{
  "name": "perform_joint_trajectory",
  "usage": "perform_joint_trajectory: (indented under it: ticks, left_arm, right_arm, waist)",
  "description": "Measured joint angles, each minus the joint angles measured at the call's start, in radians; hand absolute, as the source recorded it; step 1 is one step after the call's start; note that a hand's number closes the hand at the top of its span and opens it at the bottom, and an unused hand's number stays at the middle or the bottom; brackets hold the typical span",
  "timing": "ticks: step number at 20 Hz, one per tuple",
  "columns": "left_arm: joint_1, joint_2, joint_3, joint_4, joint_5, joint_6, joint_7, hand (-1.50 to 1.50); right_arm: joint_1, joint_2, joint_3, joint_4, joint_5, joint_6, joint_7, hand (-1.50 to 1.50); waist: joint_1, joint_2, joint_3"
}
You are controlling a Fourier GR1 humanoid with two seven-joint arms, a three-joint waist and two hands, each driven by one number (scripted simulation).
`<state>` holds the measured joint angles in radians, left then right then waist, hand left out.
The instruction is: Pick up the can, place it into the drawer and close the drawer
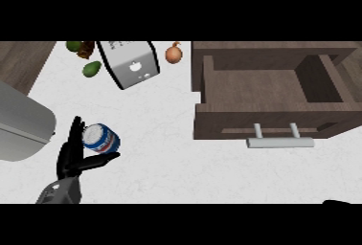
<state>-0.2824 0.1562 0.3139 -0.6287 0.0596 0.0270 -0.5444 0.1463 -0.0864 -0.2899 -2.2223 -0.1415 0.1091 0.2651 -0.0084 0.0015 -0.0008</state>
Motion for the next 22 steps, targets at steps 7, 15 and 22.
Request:
perform_joint_trajectory:
  ticks: [7, 15, 22]
  left_arm:
    - [-0.091, 0.025, -0.015, 0.139, -0.004, -0.06, -0.061, -1.5]
    - [-0.191, 0.032, -0.022, 0.262, 0.001, -0.145, -0.111, 1.5]
    - [-0.253, 0.02, -0.027, 0.318, 0.001, -0.168, -0.164, 1.5]
  right_arm:
    - [0.005, 0.017, 0.008, 0.0, 0.025, 0.004, -0.018, -1.5]
    - [-0.015, 0.012, 0.002, -0.024, 0.023, -0.002, 0.014, -1.5]
    - [-0.031, 0.01, 0.004, -0.032, 0.044, -0.01, 0.029, -1.5]
  waist:
    - [-0.002, 0.001, 0.0]
    - [-0.005, 0.002, 0.0]
    - [-0.005, 0.002, 0.0]
